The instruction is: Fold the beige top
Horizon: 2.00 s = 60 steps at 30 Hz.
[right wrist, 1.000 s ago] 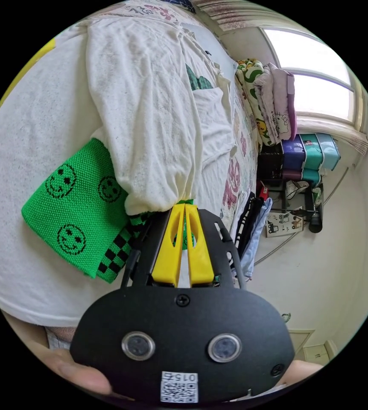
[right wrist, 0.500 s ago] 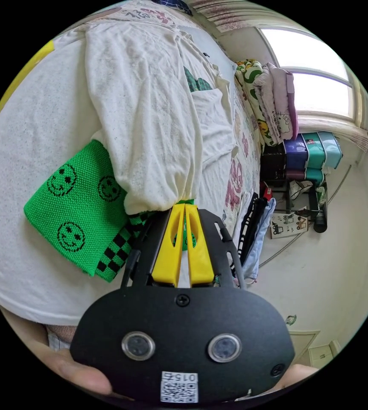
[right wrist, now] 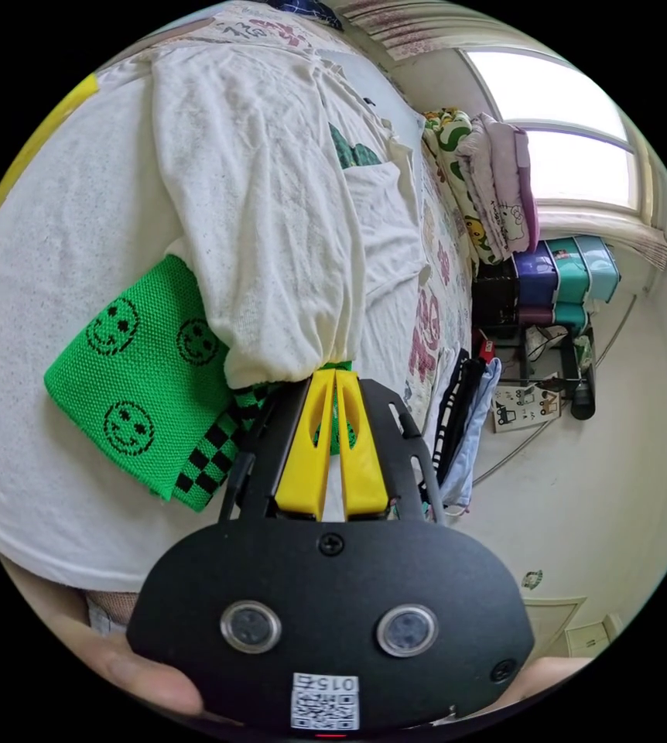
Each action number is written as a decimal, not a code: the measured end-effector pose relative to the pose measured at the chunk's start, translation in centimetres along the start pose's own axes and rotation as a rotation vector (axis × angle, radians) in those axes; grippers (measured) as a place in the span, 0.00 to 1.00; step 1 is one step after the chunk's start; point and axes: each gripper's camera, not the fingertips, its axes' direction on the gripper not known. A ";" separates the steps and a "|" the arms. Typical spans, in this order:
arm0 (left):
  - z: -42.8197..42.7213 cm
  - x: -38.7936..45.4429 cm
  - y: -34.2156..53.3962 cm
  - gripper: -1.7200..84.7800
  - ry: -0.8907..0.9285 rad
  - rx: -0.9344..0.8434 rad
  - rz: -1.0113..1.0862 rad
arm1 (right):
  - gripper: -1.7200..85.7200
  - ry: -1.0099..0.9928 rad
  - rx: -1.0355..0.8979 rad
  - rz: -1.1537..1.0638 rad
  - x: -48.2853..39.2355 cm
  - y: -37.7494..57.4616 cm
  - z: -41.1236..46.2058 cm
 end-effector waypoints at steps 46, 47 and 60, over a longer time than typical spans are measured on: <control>0.5 0.8 -1.0 0.01 -0.020 -0.021 0.069 | 0.01 -0.055 0.006 0.055 -2.0 1.1 -3.7; 0.4 0.6 -1.1 0.01 -0.020 -0.023 0.065 | 0.01 -0.052 0.008 0.056 -2.3 1.2 -4.0; 0.3 -0.6 -2.2 0.01 -0.002 -0.027 0.059 | 0.01 -0.053 0.002 0.059 -4.9 1.7 -7.7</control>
